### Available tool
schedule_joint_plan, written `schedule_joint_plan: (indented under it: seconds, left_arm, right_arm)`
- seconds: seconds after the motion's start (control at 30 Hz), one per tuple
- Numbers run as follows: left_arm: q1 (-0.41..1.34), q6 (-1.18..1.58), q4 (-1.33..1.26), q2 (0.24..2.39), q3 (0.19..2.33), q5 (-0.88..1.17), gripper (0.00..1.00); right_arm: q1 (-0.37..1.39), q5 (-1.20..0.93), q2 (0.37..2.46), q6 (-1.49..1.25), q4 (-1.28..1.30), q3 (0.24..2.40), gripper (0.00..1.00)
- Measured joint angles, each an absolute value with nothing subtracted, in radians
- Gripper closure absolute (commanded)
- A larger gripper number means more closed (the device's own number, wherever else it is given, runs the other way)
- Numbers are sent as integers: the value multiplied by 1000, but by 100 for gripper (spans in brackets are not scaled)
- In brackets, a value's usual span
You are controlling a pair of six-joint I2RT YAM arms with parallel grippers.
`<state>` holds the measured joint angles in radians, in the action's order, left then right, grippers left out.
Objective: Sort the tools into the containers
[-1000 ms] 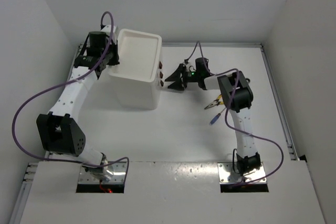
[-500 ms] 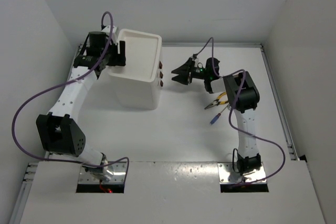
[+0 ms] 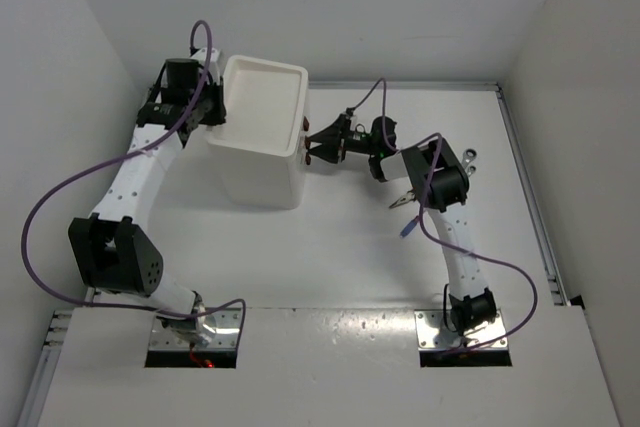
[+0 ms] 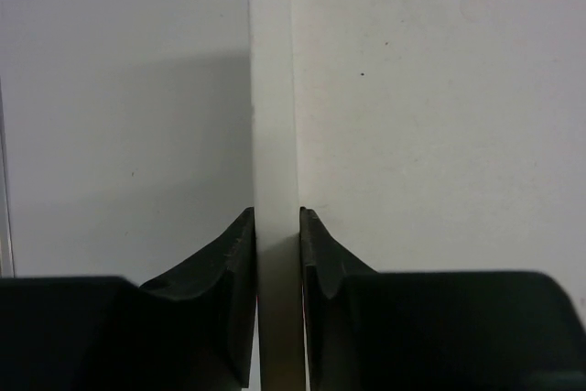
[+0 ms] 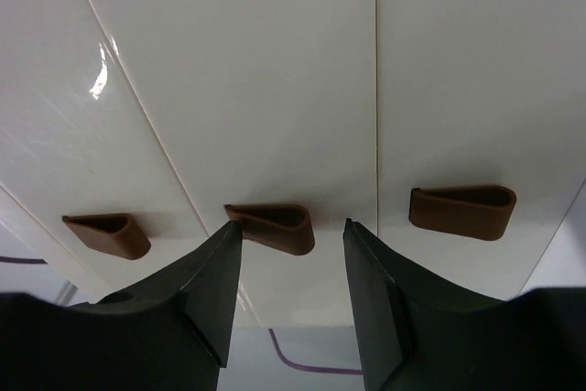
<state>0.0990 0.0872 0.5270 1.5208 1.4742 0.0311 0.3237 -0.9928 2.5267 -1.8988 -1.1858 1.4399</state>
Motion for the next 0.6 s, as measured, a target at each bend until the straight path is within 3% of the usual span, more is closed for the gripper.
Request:
schedule_joint_plan:
  seconds: [0.17,0.43,0.6]
  left_arm:
    - [97,86,533,1523,1478,36,88]
    - [97,83,546,1531,1491,37,93]
    - [97,84,548,1533,1493,37,100]
  right_arm:
    - [324,-985,2546,-1917,-1207,1464,55]
    - [324,-971,2552,-1938,-1221,1481,67]
    - [323,-973,2552,-1942,-1226,1480,89]
